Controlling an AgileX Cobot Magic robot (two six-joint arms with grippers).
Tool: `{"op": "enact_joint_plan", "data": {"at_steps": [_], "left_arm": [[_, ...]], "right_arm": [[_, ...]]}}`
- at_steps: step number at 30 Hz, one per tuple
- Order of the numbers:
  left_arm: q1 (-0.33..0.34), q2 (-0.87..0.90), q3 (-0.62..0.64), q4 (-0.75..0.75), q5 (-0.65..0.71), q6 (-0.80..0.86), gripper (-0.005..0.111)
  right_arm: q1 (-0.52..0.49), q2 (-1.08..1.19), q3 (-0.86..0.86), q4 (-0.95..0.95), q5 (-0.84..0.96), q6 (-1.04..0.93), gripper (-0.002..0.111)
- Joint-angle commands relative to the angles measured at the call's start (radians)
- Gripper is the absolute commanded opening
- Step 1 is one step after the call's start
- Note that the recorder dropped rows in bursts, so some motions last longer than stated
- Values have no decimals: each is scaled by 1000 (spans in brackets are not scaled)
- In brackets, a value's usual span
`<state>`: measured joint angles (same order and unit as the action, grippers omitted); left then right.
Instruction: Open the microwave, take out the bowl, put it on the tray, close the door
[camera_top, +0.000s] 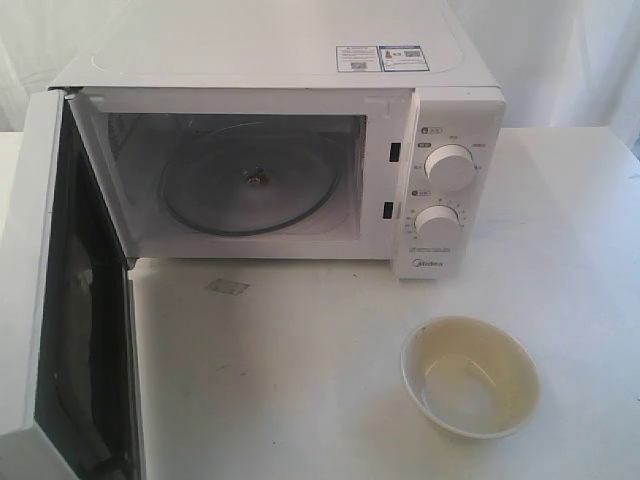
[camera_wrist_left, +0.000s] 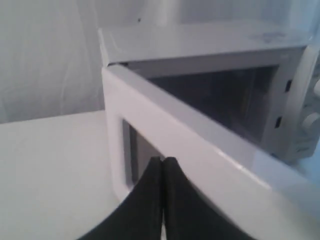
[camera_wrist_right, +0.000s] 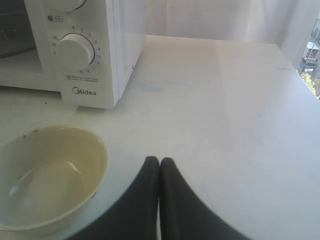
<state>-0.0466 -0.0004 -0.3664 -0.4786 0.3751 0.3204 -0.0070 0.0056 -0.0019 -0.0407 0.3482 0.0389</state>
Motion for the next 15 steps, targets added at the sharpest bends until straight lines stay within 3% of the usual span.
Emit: {"op": "enact_joint_plan", "data": {"at_steps": [1,5,9,10,13,15], "left_arm": [[0,0,-64,-70,-25,-8,0],[0,0,-86,-150,-52,-7,0],[0,3,-150,-122,101,-9,0],[0,18,-167,-86,140,-9,0],[0,180,-263,361,399,-236,0],[-5,273,-294,439,445,-311,0]], "right_arm": [[-5,-6,2,-8,1,-9,0],[-5,-6,2,-8,1,-9,0],[-5,-6,2,-8,1,-9,0],[-5,-6,2,-8,1,-9,0],[-5,-6,2,-8,1,-9,0],[-5,-6,2,-8,1,-9,0]]}}
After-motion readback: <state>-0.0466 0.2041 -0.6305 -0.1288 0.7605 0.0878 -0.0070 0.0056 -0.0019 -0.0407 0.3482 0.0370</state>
